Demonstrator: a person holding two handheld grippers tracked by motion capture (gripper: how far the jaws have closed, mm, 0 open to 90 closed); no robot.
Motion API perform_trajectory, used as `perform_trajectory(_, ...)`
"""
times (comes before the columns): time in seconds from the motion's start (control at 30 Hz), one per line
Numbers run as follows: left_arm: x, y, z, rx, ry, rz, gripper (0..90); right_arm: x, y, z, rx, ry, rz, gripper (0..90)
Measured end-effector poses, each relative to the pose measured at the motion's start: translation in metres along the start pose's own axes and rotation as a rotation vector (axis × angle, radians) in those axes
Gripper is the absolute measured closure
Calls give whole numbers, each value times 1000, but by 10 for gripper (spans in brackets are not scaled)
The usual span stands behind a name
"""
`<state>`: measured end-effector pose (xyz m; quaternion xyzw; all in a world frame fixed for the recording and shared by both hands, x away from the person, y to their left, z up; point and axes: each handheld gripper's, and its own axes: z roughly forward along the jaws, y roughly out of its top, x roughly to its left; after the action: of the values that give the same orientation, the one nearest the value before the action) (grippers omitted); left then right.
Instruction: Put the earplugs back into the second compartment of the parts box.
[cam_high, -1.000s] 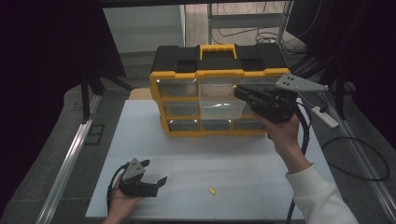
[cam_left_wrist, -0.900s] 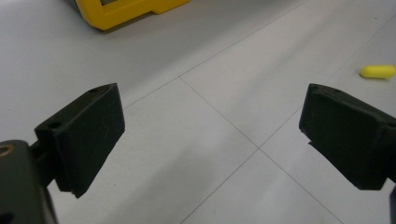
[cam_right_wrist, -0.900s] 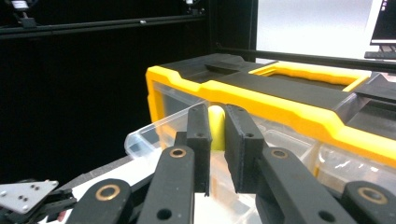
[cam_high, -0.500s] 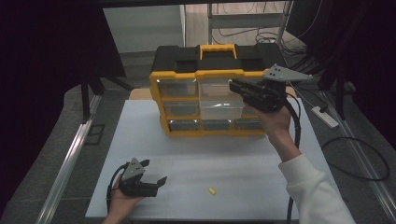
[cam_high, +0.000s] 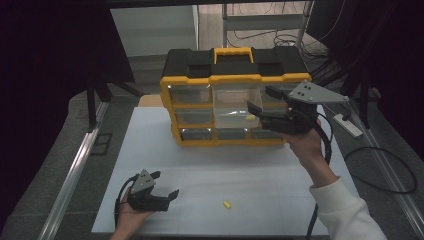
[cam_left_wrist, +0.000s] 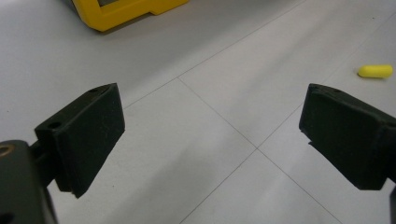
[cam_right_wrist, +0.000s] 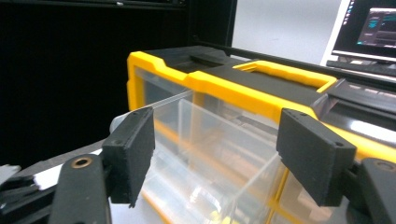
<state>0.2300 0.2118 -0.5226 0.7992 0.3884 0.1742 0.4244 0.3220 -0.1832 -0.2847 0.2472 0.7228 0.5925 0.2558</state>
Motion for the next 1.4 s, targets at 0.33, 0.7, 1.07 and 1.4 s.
perform_trajectory(0.33, 0, 0, 0, -5, 6, -1, 68, 10, -25, -29, -10, 63, 28, 264)
perform_trajectory(0.7, 0, 0, 0, -2, 9, 2, 68, 25, -60, -36, 37, 88, 41, 261)
perform_trajectory(1.07, -1, 0, -1, -11, 5, 0, 67, 43, -98, -29, 158, 155, 44, 255)
perform_trajectory(1.4, -1, 0, -1, -16, 5, 1, 67, 48, -130, -9, 297, 209, 56, 262)
